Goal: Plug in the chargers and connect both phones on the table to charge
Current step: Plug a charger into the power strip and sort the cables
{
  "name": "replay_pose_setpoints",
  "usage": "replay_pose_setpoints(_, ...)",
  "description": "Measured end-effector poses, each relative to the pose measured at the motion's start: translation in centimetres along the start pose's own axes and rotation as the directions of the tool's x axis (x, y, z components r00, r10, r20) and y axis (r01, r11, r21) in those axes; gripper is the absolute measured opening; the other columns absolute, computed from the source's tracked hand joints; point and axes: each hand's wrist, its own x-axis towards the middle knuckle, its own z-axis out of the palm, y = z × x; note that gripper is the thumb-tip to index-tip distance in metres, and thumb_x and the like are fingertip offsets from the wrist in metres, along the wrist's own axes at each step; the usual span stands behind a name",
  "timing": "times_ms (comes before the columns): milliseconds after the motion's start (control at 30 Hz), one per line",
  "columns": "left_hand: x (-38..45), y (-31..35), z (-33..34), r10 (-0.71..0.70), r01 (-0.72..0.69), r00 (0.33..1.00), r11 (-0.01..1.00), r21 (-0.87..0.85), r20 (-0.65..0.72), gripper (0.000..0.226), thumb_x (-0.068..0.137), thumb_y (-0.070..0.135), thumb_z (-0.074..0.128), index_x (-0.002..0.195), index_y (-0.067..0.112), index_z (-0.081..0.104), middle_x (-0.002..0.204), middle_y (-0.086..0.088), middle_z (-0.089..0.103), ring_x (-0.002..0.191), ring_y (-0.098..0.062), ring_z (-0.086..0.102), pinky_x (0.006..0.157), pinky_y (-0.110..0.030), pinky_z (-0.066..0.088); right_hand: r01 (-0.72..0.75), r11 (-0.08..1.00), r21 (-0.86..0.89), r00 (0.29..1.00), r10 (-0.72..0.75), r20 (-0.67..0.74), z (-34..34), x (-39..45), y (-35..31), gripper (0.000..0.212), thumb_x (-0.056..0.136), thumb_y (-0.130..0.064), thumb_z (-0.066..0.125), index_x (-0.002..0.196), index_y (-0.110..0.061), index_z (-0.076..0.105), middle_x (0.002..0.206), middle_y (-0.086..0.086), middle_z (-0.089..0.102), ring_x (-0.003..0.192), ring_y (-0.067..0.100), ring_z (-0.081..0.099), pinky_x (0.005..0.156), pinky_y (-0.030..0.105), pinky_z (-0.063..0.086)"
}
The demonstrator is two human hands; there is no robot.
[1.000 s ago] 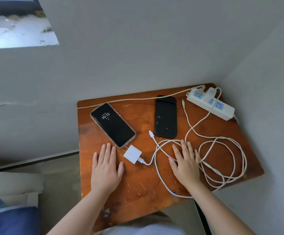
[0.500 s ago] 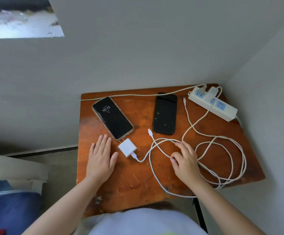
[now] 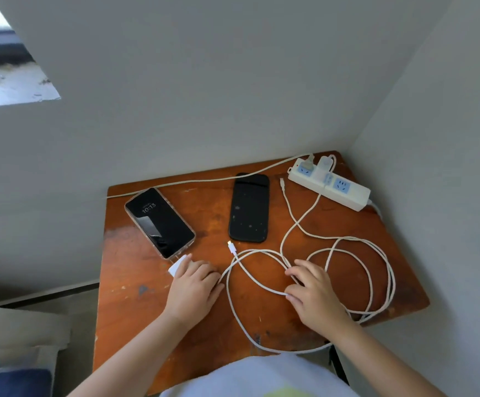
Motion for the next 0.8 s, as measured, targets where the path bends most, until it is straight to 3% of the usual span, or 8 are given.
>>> replay_pose_setpoints(100, 0.9, 0.0, 0.3, -0.128, 0.126, 0.992, 0.99, -0.069, -0.022, 0.005, 0.075, 0.013, 0.073, 0.079, 0.011, 0.073, 0.083, -0.007, 0.073, 0.085, -0.027, 0.068, 0.097, -0.048, 0.042, 0.006, 0.999, 0.037, 1.0, -0.006, 0.008, -0.2, -1.0, 0.8, 0.024, 0.045, -0.003, 0.093, 0.053, -0.014, 0.073, 0.078, 0.005, 0.075, 0.084, 0.029, 0.071, 0.07, 0.045, 0.057)
replay_pose_setpoints(167, 1.6, 0.1, 0.3, -0.218, 0.222, 0.975, 0.971, -0.085, 0.054, 0.019, 0.089, 0.02, 0.055, 0.096, 0.01, 0.07, 0.101, -0.009, 0.07, 0.103, -0.027, 0.06, 0.107, -0.041, 0.032, 0.01, 0.995, 0.095, 1.0, -0.01, 0.008, -0.2, -1.6, 1.4, 0.023, 0.049, -0.001, 0.091, 0.057, -0.013, 0.073, 0.072, 0.003, 0.073, 0.078, 0.024, 0.07, 0.069, 0.04, 0.056)
replay_pose_setpoints(267, 2.7, 0.3, 0.1, -0.207, 0.224, 0.97, 0.965, -0.137, 0.124, 0.038, 0.091, 0.041, 0.045, 0.12, 0.018, 0.054, 0.126, -0.003, 0.058, 0.122, -0.022, 0.046, 0.11, -0.036, 0.026, 0.024, 0.984, 0.174, 0.999, -0.03, 0.028, -0.5, -1.8, 2.1, 0.018, 0.057, -0.002, 0.085, 0.063, -0.014, 0.073, 0.065, -0.002, 0.07, 0.073, 0.012, 0.064, 0.068, 0.031, 0.052)
replay_pose_setpoints(367, 3.6, 0.9, 0.3, -0.085, 0.107, 0.958, 0.992, -0.064, 0.274, 0.054, 0.089, 0.049, 0.044, 0.135, 0.023, 0.036, 0.141, 0.002, 0.042, 0.132, -0.019, 0.031, 0.111, -0.033, 0.022, 0.021, 0.983, 0.185, 0.997, -0.035, 0.073, -0.6, -1.4, 2.6, 0.025, 0.052, 0.001, 0.088, 0.064, -0.015, 0.074, 0.064, -0.002, 0.07, 0.064, 0.016, 0.067, 0.065, 0.027, 0.047)
replay_pose_setpoints(567, 3.9, 1.1, 1.0, -0.115, 0.141, 0.971, 0.983, -0.114, 0.211, 0.035, 0.096, 0.033, 0.034, 0.125, 0.024, 0.051, 0.134, 0.005, 0.049, 0.127, -0.013, 0.037, 0.107, -0.025, 0.026, -0.001, 0.986, 0.169, 0.995, -0.016, 0.101, -0.5, -0.9, 2.8, 0.024, 0.054, 0.0, 0.088, 0.067, -0.015, 0.075, 0.066, -0.002, 0.071, 0.066, 0.017, 0.068, 0.069, 0.025, 0.044)
replay_pose_setpoints(800, 4.0, 1.1, 1.1, -0.225, 0.252, 0.96, 0.953, -0.17, 0.165, 0.033, 0.096, 0.031, 0.037, 0.124, 0.022, 0.051, 0.131, 0.004, 0.052, 0.121, -0.011, 0.044, 0.101, -0.02, 0.035, -0.043, 0.983, 0.18, 0.991, 0.019, 0.133, -0.4, -1.0, 1.8, 0.028, 0.048, -0.005, 0.092, 0.063, -0.02, 0.074, 0.062, -0.007, 0.071, 0.06, 0.011, 0.068, 0.061, 0.027, 0.057)
